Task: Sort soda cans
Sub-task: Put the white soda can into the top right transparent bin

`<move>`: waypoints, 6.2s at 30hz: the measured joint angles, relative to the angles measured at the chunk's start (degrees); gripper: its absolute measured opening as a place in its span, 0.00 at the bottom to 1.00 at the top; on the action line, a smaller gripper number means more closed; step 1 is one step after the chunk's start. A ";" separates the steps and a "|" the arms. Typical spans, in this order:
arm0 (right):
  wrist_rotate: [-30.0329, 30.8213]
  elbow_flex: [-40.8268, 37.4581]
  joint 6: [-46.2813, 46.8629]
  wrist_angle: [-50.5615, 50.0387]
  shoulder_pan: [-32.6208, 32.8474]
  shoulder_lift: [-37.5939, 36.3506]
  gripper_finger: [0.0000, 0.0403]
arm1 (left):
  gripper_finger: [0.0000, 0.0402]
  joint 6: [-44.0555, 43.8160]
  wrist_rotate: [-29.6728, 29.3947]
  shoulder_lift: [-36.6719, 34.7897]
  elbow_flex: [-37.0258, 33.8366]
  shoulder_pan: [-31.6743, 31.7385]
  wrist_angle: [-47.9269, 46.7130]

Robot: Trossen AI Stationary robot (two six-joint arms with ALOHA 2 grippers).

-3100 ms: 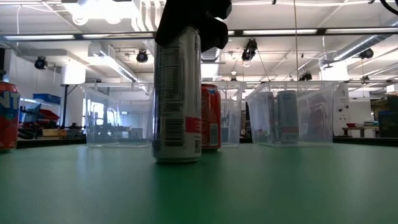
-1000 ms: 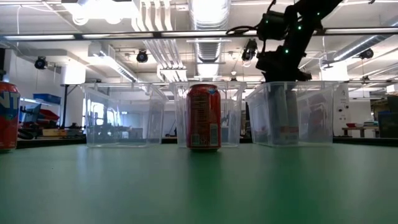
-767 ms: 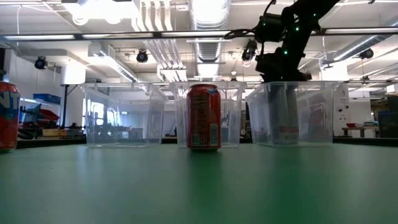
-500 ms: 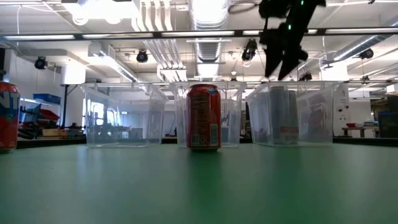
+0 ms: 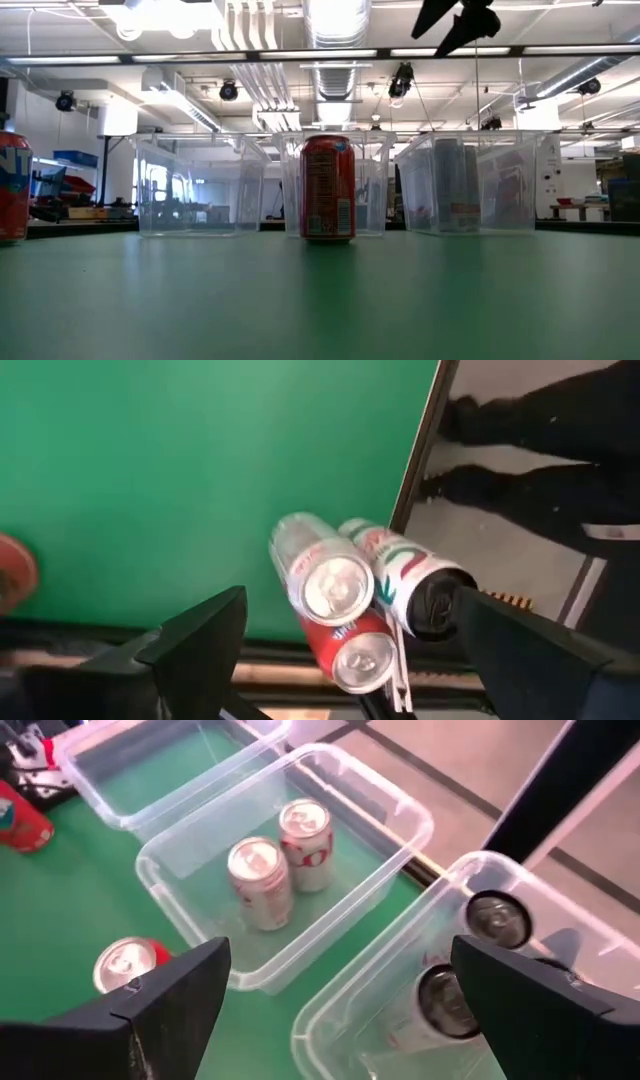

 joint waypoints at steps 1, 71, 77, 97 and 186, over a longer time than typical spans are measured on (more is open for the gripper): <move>0.42 -0.15 0.32 -0.03 1.07 0.33 0.93 | 0.83 -1.02 0.81 0.93 0.49 -0.60 0.14; 1.89 -0.34 -2.68 2.98 6.05 10.95 0.93 | 0.85 -9.77 -0.97 24.26 9.00 -15.30 3.83; 1.90 -0.34 -3.35 2.98 6.05 10.95 0.93 | 0.79 -9.15 -2.53 25.75 8.98 -15.19 4.06; 1.77 -0.07 -11.30 2.12 5.90 10.79 0.93 | 0.59 -9.32 -10.70 25.47 18.87 -11.70 2.09; -7.65 -17.61 4.62 15.10 29.57 11.62 0.93 | 0.73 48.20 -7.54 46.80 39.17 37.42 -6.98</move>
